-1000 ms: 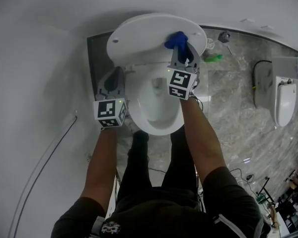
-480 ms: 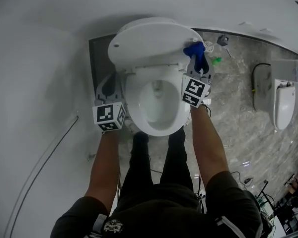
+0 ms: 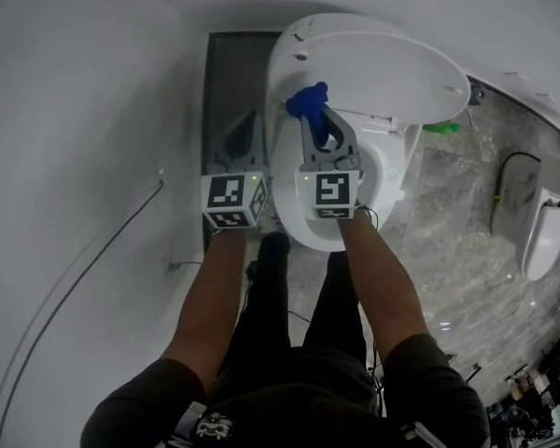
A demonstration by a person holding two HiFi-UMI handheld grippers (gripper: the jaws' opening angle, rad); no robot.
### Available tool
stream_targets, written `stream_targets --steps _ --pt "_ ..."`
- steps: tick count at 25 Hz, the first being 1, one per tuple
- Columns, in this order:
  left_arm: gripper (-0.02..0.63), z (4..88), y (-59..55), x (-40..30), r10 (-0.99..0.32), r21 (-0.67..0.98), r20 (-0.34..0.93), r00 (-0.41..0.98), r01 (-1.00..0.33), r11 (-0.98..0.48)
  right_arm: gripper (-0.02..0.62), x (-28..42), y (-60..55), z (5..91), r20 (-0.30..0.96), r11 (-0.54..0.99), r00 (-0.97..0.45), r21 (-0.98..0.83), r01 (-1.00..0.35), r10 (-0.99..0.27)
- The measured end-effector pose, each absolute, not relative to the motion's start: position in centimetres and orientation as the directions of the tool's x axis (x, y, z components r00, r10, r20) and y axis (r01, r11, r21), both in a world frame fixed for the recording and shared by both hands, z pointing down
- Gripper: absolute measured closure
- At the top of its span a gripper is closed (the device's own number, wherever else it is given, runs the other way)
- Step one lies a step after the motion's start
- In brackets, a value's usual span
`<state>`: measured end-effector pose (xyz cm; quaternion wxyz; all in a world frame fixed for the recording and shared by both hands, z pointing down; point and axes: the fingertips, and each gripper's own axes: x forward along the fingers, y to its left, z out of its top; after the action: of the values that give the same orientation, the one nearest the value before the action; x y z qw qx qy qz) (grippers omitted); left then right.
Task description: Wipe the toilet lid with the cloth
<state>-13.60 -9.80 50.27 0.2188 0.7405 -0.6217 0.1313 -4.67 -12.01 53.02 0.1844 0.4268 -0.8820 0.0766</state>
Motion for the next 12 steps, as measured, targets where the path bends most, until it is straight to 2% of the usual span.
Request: stream_targets --steps 4,12 --pt "0.597 51.7 -9.4 -15.1 -0.858 0.151 0.477 0.188 -0.98 -0.131 0.522 -8.8 -12.5 55.5 0.449 0.599 -0.531 0.01 -0.801 -0.718" --pt "0.597 54.9 -8.0 -16.6 -0.84 0.089 0.508 0.191 -0.982 -0.169 0.522 -8.3 -15.7 59.7 0.497 0.529 -0.426 0.082 -0.845 -0.756"
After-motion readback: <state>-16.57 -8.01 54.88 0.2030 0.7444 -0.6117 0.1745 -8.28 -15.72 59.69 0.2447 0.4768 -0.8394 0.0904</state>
